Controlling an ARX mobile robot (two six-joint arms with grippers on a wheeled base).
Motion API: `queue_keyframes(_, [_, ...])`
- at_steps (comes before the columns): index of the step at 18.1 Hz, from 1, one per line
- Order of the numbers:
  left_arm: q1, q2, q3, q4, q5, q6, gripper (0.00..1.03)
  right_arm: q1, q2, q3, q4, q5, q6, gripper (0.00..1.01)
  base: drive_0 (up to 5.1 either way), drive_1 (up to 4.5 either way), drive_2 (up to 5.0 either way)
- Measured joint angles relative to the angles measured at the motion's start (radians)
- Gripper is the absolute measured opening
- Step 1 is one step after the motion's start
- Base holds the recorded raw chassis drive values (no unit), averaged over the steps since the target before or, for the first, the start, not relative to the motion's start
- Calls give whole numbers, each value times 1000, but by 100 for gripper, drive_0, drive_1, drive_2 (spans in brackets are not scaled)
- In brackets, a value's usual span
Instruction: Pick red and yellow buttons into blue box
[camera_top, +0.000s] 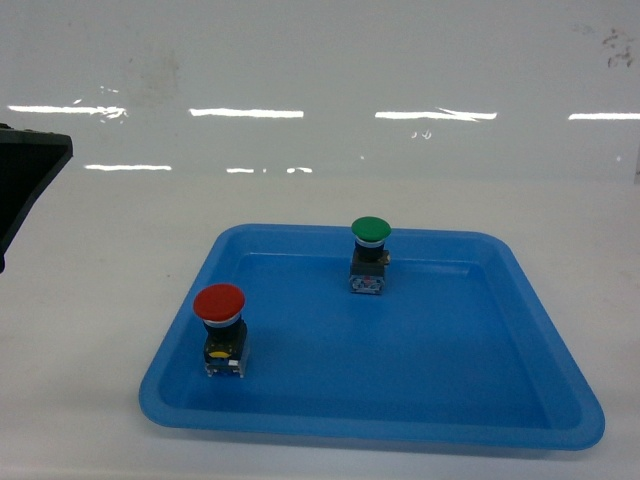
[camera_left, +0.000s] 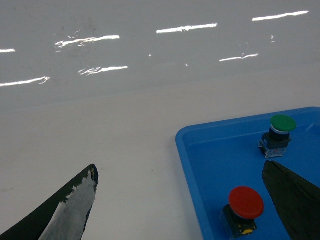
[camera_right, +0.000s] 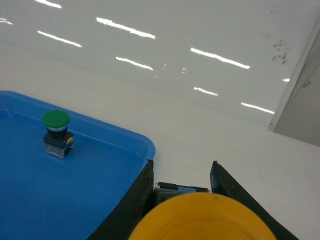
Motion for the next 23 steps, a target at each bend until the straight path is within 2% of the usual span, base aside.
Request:
queue_keyframes(2, [0,0,0,0,0,0,98,5,-77,-60,14,42,-24,30,0,0,0])
queue_keyframes(3, [0,0,0,0,0,0,98,5,-113,-79,-8,60,-24,30,0,0,0])
queue_keyframes(4, [0,0,0,0,0,0,98,6,-143,-108,18,88,-30,30,0,0,0])
queue_keyframes(5, [0,0,0,0,0,0,98,5,-203,-132,-11,113,-30,30,0,0,0])
queue_keyframes(7, [0,0,0,0,0,0,98,12,-294,-187,37,157,-36,30,0,0,0])
queue_keyframes(9, [0,0,0,0,0,0,98,12,-377,-214,-16,182,-24,30,0,0,0])
queue_keyframes(10, [0,0,0,0,0,0,98,25,-430,-238,-64,200,-24,30,0,0,0])
queue_keyframes(12, [0,0,0,0,0,0,98,98,-536,-282,-160,245,-19,29,0,0,0])
queue_keyframes(13, [0,0,0,0,0,0,98,129,-584,-303,-183,289,-16,29,0,0,0])
queue_keyframes(14, [0,0,0,0,0,0,98,129,-591,-306,-177,304,-15,29,0,0,0])
queue_keyframes(16, [-13,2,0,-2,-6,0,98,128,-590,-306,-176,312,-13,29,0,0,0])
queue_keyframes(20, [-82,107,15,-4,-29,-28,98,128,-590,-306,-176,312,-13,29,0,0,0])
queue_keyframes(23, [-134,194,63,6,-45,-27,98,128,-590,-306,-176,312,-13,29,0,0,0])
